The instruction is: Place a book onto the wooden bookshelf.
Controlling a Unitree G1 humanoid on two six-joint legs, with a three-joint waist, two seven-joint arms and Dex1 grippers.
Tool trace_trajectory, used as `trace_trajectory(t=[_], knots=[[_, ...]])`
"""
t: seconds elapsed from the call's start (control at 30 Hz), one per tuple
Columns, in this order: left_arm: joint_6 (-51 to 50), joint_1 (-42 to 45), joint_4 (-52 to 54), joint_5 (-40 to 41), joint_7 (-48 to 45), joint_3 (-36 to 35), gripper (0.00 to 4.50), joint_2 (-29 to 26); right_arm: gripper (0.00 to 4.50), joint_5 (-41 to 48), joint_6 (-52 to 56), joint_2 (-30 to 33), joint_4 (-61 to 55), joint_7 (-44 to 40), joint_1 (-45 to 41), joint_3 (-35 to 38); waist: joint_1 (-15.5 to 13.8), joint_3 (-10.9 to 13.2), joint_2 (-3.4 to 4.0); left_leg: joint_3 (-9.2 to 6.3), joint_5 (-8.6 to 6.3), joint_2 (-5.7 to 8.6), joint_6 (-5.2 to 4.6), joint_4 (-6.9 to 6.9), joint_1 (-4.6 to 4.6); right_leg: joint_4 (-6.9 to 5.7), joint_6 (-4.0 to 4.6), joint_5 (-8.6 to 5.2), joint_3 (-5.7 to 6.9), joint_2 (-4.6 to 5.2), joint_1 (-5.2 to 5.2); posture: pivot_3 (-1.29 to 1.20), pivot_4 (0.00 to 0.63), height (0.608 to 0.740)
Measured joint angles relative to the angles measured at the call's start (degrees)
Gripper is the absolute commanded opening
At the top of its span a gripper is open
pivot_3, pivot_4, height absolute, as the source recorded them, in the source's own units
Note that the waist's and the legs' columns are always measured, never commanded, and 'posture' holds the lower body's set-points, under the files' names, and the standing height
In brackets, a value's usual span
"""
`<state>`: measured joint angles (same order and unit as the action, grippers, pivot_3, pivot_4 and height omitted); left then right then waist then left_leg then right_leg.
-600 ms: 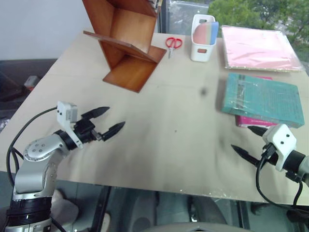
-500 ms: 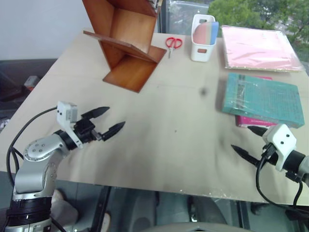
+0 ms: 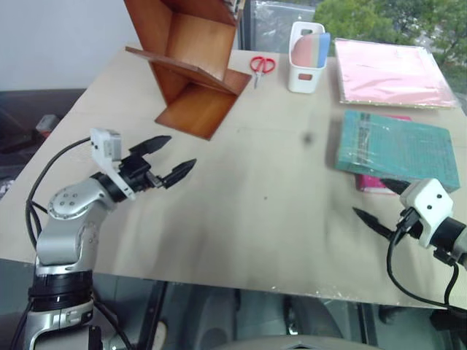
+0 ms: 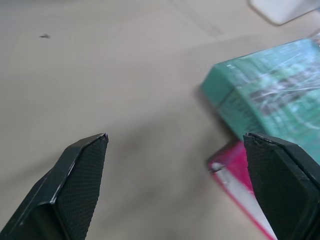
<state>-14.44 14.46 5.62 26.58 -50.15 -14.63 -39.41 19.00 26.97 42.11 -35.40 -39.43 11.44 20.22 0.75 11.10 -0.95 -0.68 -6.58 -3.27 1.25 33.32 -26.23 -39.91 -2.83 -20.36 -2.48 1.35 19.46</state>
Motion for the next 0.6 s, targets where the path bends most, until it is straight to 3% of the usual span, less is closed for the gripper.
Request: trace_trajectory(t=[0.07, 0.27, 0.6], knots=[[0.0, 0.6, 0.5, 0.9, -1.8, 1.0, 4.5, 0.0, 3.11, 1.9, 0.6, -0.1, 2.4, -0.1, -1.5, 1.8, 0.0, 0.0, 0.0, 0.01, 0.0, 0.0, 0.0, 0.0, 0.01, -0.01, 0.0, 0.0, 0.0, 0.01, -0.01, 0.0, 0.15, 0.74], [-4.2, 2.1, 5.5, 7.3, -6.9, 3.4, 4.5, 0.2, 0.03, 3.3, 3.9, 1.7, 6.5, 0.9, -3.8, 5.3, 0.0, 0.0, 0.02, -0.01, 0.0, 0.0, 0.0, 0.0, 0.01, -0.04, 0.01, 0.0, 0.01, -0.01, -0.01, 0.0, 0.15, 0.74], [-13.7, 5.4, 13.3, 16.0, -12.7, 5.9, 4.5, -3.1, 0.03, -4.5, 8.8, 8.7, 17.1, 6.9, -7.6, 7.1, 0.0, 0.0, 0.05, 0.01, 0.01, 0.01, -0.01, 0.03, 0.03, -0.06, 0.0, 0.0, -0.03, -0.01, -0.01, 0.0, 0.15, 0.74]])
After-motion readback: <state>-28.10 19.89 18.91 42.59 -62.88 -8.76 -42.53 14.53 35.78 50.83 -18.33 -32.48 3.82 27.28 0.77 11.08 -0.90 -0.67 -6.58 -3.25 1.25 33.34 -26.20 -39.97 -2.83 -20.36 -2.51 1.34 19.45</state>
